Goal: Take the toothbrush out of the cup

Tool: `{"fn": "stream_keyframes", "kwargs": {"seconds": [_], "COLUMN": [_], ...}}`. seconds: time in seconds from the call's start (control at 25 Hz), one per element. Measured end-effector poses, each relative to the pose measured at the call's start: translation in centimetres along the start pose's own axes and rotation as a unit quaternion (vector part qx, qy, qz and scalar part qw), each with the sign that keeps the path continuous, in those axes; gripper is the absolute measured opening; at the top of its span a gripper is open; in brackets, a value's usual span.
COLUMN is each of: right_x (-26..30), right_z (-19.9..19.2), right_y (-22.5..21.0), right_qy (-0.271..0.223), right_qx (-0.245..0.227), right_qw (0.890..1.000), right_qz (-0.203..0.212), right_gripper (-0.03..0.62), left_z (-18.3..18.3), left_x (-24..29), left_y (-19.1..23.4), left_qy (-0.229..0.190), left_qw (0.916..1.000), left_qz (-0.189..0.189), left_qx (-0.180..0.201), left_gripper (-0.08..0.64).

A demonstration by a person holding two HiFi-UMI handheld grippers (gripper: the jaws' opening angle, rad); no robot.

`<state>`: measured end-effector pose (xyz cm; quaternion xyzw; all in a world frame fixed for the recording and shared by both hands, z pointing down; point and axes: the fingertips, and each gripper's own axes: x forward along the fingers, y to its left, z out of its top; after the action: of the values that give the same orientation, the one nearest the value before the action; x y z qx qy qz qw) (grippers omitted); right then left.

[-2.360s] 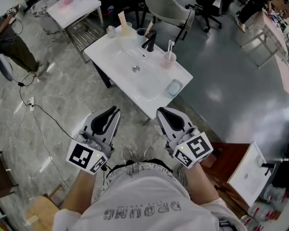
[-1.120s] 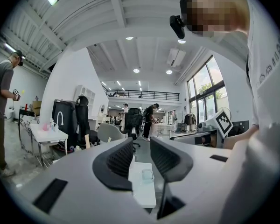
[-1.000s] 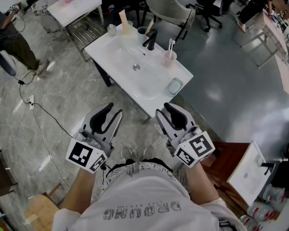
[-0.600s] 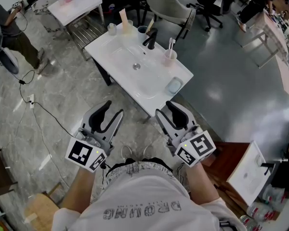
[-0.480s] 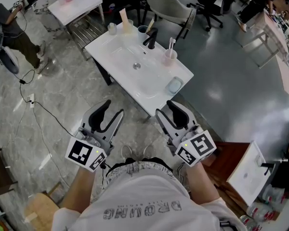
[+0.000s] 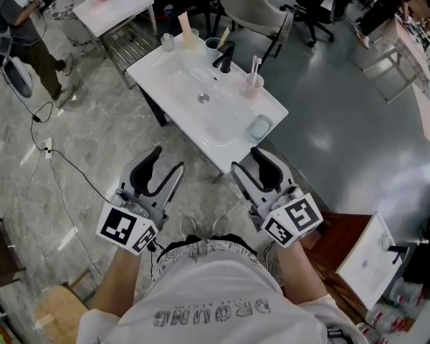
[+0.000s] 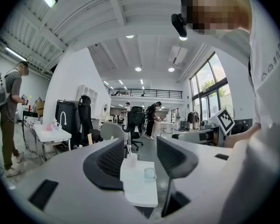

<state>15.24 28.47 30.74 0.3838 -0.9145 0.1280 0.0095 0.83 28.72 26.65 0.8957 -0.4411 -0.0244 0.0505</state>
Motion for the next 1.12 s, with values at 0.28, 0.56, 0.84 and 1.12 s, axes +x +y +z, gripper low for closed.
{"fn": "stream_keyframes", "kwargs": {"seconds": [0.28, 0.56, 0.84, 1.12], "right_x": [-0.6, -1.5, -1.9, -0.6], "right_z": [0.2, 0.2, -0.1, 0.0], "right_y": [-1.6, -3.2, -4.5, -6.0], "right_qy": [-0.004, -0.005, 0.000, -0.002], "right_qx": [0.007, 0.004, 0.008, 0.006], "right_qw": [1.000, 0.999, 0.999, 0.999], "right_qz": [0.013, 0.035, 0.049, 0.048], "right_gripper": [0.245, 0.247, 0.247, 0.244], "left_z": [-0.1, -0.2, -0.2, -0.4], "left_x": [1.2, 2.1, 2.9, 4.3], "left_y": [-0.7, -2.1, -2.3, -1.0], "left_qy": [0.000, -0.005, -0.007, -0.006], "left_qw": [0.9999, 0.9993, 0.9983, 0.9980], "left_qz": [0.013, 0.037, 0.057, 0.061], "left_qx": [0.002, 0.009, 0.013, 0.018], "left_gripper": [0.241, 0.244, 0.244, 0.244]}}
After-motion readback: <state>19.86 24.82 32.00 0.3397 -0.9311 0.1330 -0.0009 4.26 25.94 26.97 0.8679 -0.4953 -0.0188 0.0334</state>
